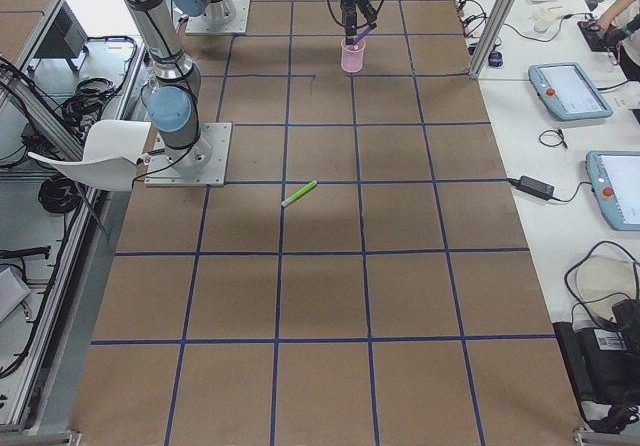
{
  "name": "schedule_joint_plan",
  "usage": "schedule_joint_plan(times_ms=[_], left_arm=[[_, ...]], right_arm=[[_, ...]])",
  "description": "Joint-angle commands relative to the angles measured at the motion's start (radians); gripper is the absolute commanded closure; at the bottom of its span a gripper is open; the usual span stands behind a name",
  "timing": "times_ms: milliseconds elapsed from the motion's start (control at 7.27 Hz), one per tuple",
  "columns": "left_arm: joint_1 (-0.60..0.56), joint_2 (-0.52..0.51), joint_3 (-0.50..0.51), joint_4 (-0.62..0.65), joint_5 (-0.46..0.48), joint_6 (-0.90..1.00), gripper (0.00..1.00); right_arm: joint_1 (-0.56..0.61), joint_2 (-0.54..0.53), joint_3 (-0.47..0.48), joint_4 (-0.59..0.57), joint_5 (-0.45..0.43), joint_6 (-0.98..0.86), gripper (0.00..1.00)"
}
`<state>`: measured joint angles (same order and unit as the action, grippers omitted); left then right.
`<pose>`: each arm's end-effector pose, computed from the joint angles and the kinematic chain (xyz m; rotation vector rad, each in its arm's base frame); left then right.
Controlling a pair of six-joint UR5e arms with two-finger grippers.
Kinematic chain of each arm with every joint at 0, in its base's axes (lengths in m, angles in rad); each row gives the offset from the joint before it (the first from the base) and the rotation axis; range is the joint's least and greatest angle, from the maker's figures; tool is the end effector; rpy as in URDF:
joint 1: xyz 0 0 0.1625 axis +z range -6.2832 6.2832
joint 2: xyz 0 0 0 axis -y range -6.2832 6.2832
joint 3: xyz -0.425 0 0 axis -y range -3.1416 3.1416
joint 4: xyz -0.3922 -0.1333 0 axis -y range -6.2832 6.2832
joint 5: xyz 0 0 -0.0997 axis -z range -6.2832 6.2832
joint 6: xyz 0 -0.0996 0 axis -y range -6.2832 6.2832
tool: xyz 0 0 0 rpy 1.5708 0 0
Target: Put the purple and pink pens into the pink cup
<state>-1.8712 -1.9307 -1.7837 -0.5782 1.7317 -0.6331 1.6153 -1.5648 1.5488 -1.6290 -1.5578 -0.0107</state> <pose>-0.2927 -0.5483 0.2986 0.5509 -2.9679 0.6837 0.1568 -0.4950 0.5018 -0.0870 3.1240 -0.1157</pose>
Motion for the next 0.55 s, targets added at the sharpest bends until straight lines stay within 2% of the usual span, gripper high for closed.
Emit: schedule_joint_plan(times_ms=[0,138,275,413], left_arm=[[0.001,-0.001,0.001,0.001,-0.001,0.003,0.08],[0.007,0.002,0.007,0.007,-0.003,0.007,0.0],[0.018,0.01,0.038,0.012,-0.045,0.021,0.0],[0.041,0.021,0.085,-0.044,-0.09,0.021,0.0]], right_arm=[[0.0,-0.001,-0.001,-0.003,0.001,0.053,0.0],[0.0,-0.001,0.0,-0.003,-0.002,0.063,0.0],[0.0,-0.004,0.002,-0.002,-0.013,0.061,0.0],[0.0,-0.006,0.004,-0.002,-0.015,0.061,0.0]])
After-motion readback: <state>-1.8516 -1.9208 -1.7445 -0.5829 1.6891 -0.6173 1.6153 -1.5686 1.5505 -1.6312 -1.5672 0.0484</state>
